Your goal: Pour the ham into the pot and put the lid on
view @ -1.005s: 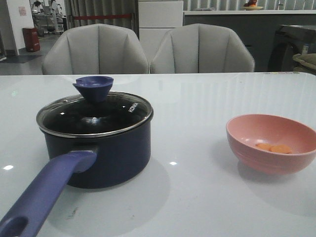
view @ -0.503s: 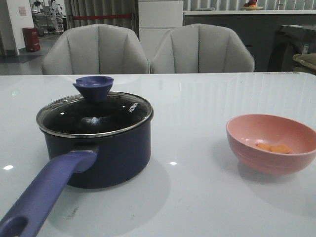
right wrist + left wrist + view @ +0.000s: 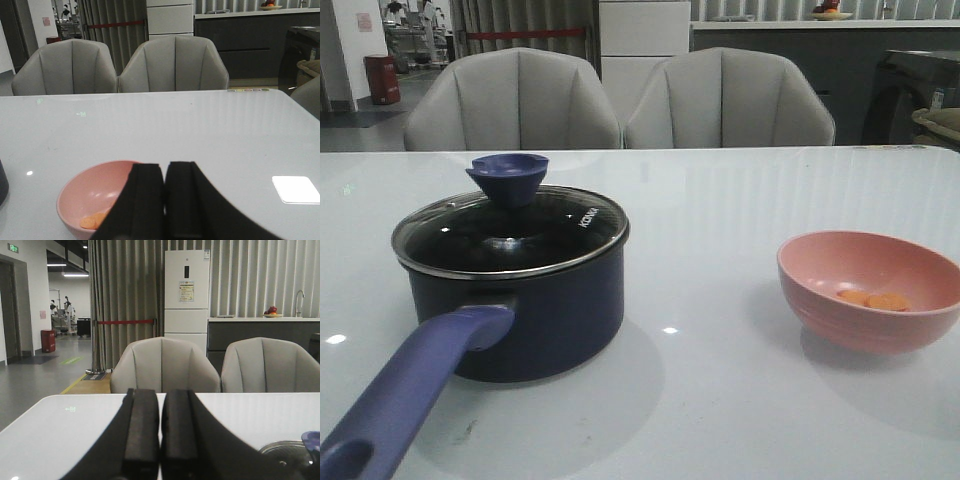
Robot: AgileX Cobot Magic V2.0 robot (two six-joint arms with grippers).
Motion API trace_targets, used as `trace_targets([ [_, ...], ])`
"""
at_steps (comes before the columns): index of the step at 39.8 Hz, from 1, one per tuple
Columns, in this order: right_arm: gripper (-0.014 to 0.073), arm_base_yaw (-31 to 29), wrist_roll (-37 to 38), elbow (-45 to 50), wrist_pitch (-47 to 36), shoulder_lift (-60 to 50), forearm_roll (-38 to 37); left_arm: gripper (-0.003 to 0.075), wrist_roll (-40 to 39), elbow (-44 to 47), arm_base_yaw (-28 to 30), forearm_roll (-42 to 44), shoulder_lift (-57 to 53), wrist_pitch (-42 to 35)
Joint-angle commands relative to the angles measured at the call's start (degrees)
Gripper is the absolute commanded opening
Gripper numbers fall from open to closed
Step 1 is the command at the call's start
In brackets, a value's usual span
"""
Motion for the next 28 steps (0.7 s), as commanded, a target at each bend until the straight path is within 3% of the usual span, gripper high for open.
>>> trace_targets([
  [1,0.0145,-0.2,-0.2,0.4,-5.0,-1.1,-0.7,0.0114,-0.2,-8.1,0.1,-0.5,3.6,3.8],
  [9,0.0145,-0.2,-0.2,0.4,-5.0,-1.1,-0.7,0.0114,-0.2,-20.1,0.1,-0.5,12.3,20.4],
  [28,0.0145,-0.2,-0.2,0.4,-5.0,-1.1,-0.7,0.013,-0.2,-20.0,-1.0,0.2,15.9,22.9],
])
